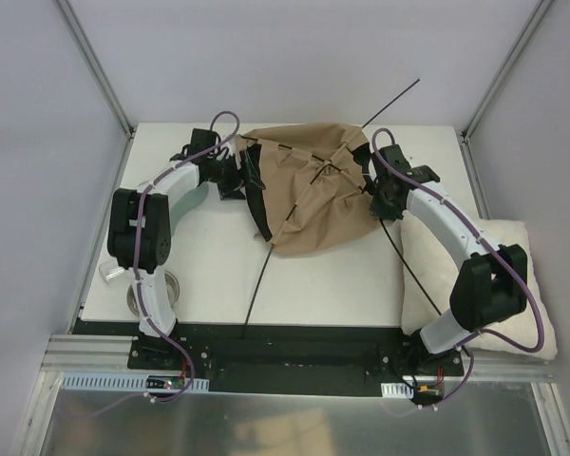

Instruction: Set up the pet tent

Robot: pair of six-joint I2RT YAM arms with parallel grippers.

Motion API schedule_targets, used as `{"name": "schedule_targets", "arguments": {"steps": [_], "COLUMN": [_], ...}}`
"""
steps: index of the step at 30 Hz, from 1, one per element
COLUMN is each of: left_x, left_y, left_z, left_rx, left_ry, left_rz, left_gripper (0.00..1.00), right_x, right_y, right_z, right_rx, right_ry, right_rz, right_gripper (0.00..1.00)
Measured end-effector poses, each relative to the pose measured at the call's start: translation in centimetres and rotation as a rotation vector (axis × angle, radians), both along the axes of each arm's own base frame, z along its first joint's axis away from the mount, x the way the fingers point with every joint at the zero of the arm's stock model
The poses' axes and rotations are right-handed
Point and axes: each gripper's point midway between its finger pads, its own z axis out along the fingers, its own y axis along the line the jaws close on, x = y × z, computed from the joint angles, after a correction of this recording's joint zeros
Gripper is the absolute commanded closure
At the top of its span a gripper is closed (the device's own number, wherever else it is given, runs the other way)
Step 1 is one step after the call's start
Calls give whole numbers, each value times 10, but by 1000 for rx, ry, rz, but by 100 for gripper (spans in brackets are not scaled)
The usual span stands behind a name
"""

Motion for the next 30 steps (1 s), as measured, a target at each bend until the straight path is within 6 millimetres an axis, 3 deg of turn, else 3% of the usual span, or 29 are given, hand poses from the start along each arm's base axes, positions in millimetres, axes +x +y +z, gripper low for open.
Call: {"name": "schedule_targets", "arguments": {"steps": [5,12,18,25,30], "left_x": [-56,-122,-182,-200,-205], "left_y": [5,-1,-6,-19,-28], "left_z": [-10,18,-1,-6,-23], "left_rx": [44,17,-30,-46,-25], "left_ry": [27,-88,-72,-57,-22], "left_rz": [-50,-117,-178,-244,-294], "left_gripper": [19,20,19,21,30], "right_x": [0,0,0,0,0], "right_y": [1,1,3,4,3], "right_z": [-5,-9,-9,-9,-9], "right_rx": [3,11,22,28,32], "right_ry": [-1,-2,1,3,3], "right_rz": [1,-3,1,2,0], "right_gripper": [100,100,100,100,100]}}
